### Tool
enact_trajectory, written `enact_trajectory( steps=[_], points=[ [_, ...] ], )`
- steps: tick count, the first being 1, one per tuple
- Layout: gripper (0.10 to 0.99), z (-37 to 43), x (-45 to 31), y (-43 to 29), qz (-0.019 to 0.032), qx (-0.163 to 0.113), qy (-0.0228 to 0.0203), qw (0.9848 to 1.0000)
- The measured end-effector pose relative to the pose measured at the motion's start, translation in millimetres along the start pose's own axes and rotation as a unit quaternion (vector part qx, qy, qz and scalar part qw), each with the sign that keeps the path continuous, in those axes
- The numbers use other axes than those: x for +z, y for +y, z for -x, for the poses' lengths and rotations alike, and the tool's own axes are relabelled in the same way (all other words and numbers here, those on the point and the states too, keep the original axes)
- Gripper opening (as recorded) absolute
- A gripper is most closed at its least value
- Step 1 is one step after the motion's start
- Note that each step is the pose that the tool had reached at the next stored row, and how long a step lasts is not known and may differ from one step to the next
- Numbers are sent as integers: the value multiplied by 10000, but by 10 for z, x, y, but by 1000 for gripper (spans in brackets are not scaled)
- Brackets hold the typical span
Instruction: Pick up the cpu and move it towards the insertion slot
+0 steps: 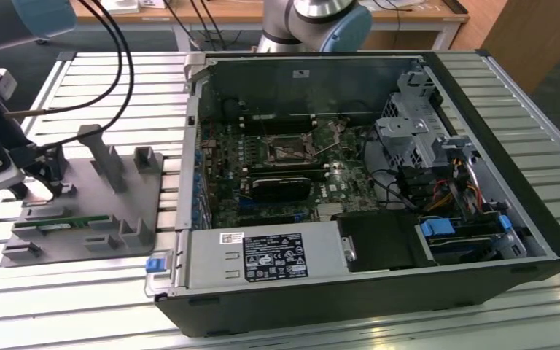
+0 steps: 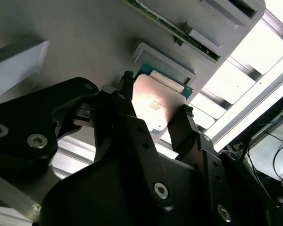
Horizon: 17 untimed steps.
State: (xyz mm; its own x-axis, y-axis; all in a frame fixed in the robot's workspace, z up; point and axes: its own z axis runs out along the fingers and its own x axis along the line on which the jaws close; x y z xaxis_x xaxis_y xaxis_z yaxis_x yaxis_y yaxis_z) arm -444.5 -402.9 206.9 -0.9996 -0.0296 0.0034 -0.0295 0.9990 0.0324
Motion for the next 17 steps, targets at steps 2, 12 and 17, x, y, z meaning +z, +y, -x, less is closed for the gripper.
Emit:
enact_trajectory(
  steps=[2, 12, 17],
  points=[
    [541, 0, -7, 0, 0, 0, 0, 10000],
    [541, 0, -50, 1, 0, 0, 0, 10000],
    [541, 0, -73, 2, -1, 0, 1, 10000]
  ],
)
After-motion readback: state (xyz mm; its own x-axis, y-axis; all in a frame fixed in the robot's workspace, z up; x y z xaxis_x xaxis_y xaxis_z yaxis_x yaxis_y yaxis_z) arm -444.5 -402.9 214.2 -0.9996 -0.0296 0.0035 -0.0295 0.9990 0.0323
